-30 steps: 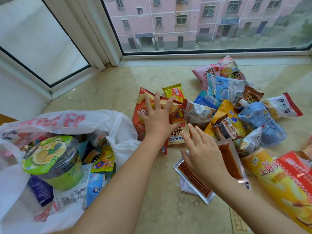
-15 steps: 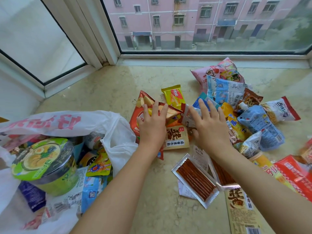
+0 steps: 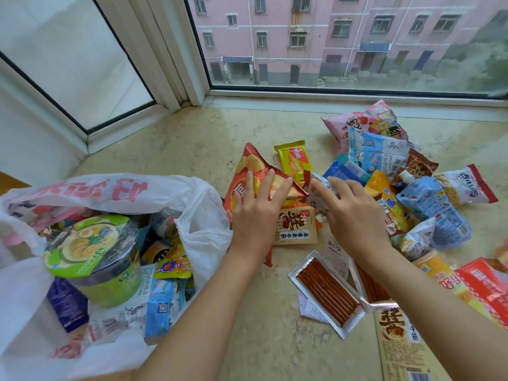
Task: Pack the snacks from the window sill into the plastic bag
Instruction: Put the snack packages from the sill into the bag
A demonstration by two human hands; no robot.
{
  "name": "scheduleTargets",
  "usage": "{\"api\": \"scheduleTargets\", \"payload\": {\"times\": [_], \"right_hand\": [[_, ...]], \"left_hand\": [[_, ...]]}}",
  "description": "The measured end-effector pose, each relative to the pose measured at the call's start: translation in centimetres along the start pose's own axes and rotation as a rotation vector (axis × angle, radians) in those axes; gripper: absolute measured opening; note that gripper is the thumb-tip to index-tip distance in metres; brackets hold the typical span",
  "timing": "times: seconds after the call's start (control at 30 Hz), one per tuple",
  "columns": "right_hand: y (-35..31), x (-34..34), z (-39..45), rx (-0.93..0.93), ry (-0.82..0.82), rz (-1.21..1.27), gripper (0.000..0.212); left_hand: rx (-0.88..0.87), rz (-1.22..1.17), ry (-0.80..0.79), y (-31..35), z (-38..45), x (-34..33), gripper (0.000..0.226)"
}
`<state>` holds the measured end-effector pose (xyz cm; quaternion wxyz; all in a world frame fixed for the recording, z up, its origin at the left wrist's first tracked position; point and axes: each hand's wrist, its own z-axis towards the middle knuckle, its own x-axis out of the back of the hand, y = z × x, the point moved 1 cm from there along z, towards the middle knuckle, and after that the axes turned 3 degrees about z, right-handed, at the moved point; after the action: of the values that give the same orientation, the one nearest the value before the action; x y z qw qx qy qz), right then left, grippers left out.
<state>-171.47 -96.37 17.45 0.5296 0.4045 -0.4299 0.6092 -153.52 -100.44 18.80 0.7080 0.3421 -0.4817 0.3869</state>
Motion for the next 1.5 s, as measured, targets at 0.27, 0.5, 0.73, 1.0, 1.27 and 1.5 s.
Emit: {"api": "scheduleTargets", "payload": {"times": [0.27, 0.5, 0.73, 1.0, 1.27, 1.5], "right_hand": [[-1.0, 5.1, 0.0, -0.03, 0.198, 0.027, 0.065], [-4.7, 11.4, -0.5, -0.047, 0.345, 0.149, 0.065], [-14.2, 15.0, 0.7, 0.031, 0.406, 0.363, 0.06], [-26.2, 10.6, -0.7, 0.066, 0.213, 0.362, 0.059], [-27.6, 4.3, -1.3, 0.056, 0.005, 0.217, 0.065], [-22.9, 5.2, -0.9, 0.05, 0.094, -0.012, 0.077]], "left_hand": [[-0.032, -0.255, 0.214, 1.3, -0.5, 3.6, 0.045], [-0.03, -0.371, 0.402, 1.7, -1.5, 11.9, 0.044], [0.043, -0.385, 0.538, -5.8, -5.7, 20.0, 0.044], [0.261, -0.386, 0.597, -13.8, -11.5, 22.6, 0.039], [0.309, -0.364, 0.689, -15.1, -12.7, 23.2, 0.035], [0.27, -0.561, 0.634, -15.2, -12.8, 22.1, 0.039]]}}
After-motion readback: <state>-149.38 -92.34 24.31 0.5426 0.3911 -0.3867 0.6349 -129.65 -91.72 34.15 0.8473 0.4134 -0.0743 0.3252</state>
